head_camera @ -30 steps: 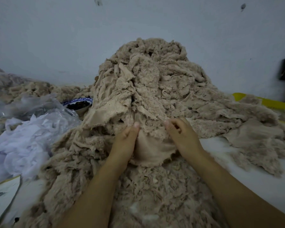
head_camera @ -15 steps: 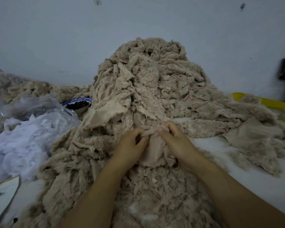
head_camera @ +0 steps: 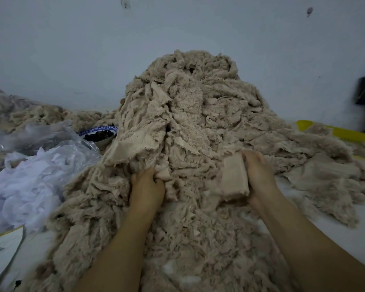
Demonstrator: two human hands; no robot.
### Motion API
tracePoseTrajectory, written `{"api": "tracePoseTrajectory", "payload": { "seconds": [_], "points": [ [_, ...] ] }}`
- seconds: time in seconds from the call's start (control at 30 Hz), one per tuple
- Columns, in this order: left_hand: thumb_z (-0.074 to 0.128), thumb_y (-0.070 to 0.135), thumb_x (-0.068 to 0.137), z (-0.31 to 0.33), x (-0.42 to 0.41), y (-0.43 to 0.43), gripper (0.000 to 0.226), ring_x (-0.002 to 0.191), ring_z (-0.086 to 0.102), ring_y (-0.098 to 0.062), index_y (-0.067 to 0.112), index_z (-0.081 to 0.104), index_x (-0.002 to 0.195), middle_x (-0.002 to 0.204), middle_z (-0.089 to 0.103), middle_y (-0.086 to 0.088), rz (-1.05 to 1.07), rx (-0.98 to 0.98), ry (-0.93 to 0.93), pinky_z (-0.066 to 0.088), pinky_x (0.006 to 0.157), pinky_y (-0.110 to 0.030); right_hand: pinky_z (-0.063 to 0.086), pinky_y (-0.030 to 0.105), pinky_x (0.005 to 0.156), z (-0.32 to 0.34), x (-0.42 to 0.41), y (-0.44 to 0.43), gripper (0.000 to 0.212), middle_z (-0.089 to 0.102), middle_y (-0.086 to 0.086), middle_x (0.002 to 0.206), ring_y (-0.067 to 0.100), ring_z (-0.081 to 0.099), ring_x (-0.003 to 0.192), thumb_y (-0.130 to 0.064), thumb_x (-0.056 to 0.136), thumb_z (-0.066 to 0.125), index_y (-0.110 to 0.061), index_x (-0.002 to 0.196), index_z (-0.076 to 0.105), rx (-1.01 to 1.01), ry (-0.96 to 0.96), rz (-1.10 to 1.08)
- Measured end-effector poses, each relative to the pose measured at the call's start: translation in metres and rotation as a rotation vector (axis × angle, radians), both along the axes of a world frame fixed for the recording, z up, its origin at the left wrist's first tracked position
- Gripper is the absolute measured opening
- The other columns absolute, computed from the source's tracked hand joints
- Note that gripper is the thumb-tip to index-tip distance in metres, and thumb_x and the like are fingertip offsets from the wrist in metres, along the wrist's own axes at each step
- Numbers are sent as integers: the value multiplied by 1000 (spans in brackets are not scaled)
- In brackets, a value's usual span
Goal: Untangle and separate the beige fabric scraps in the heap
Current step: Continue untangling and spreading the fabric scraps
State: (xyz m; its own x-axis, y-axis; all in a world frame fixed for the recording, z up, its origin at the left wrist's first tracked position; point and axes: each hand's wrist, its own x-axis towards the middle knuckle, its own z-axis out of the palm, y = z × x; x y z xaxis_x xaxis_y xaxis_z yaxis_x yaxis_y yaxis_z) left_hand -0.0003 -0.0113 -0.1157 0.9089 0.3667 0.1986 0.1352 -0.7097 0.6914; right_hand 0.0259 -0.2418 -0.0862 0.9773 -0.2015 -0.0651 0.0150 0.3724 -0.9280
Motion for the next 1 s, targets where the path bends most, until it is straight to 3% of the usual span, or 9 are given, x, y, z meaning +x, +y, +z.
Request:
{"api": "tracePoseTrajectory", "payload": {
  "seconds": [0.1, 0.2, 0.3, 0.37, 0.47, 0.57, 0.7, 0.9, 1.0],
  "points": [
    [42, 8, 97, 4, -4, -3, 33, 135, 29, -26, 8, 57, 127, 140, 50, -9, -27, 43, -12, 32, 112, -39, 50, 39, 67, -1, -3, 9, 23, 56, 6, 81, 21, 58, 73, -37, 97, 61, -18, 86, 54, 0, -6, 58],
    [45, 26, 99, 13, -12, -14, 26, 120, 45, -21, 17, 66, 110, 120, 62, -1, -69, 33, -260, 38, 104, -41, 49, 34, 67, 2, -7, 17, 23, 59, 2, 78, 19, 58, 75, -35, 98, 60, -18, 82, 58, 8, -66, 115],
    [39, 68, 90, 22, -25, -37, 47, 82, 63, -11, 32, 69, 84, 87, 68, 7, -332, -244, -252, 54, 75, -30, 55, 32, 74, 4, -12, 23, 15, 70, 4, 86, 19, 67, 83, -27, 99, 58, -16, 91, 63, 113, -102, 239],
    [42, 79, 87, 22, -30, -49, 49, 61, 60, -8, 39, 68, 76, 70, 66, 10, -478, -412, -86, 47, 53, -18, 59, 29, 71, 5, -17, 26, 12, 76, 5, 89, 17, 73, 86, -23, 99, 58, -13, 99, 64, 182, -132, 330],
    [63, 55, 84, 21, -27, -52, 28, 47, 49, -9, 29, 73, 84, 63, 59, 0, -553, -874, 28, 36, 38, -18, 60, 32, 71, 7, -23, 29, 15, 76, 11, 97, 22, 74, 91, -24, 93, 61, -13, 103, 64, 223, -160, 441],
    [74, 27, 75, 25, -19, -41, 36, 44, 41, -5, 8, 65, 104, 62, 53, 1, -470, -1242, 29, 30, 35, -15, 60, 31, 69, 3, -21, 29, 14, 75, 6, 88, 17, 73, 83, -27, 88, 64, -15, 96, 66, 212, -158, 411],
    [67, 20, 89, 23, -20, -35, 22, 43, 36, -6, 12, 53, 73, 58, 44, 2, -453, -1054, 11, 26, 37, -17, 60, 30, 74, -4, -12, 28, 15, 76, 2, 88, 14, 72, 84, -28, 98, 58, -19, 92, 68, 101, -130, 303],
    [61, 27, 96, 27, -27, -41, 18, 42, 40, -6, 17, 61, 81, 56, 55, 5, -499, -840, -142, 32, 40, -17, 54, 15, 70, -10, -19, 29, 42, 76, -13, 96, 4, 72, 91, -71, 71, 69, -36, 94, 70, -330, -247, 438],
    [59, 30, 99, 26, -29, -45, 23, 50, 50, -6, 23, 66, 78, 61, 61, 5, -475, -799, -155, 40, 46, -17, 52, 13, 63, -13, -21, 35, 27, 76, -15, 90, 1, 72, 81, -59, 86, 65, -33, 95, 67, -448, -240, 410]
  ]
}}
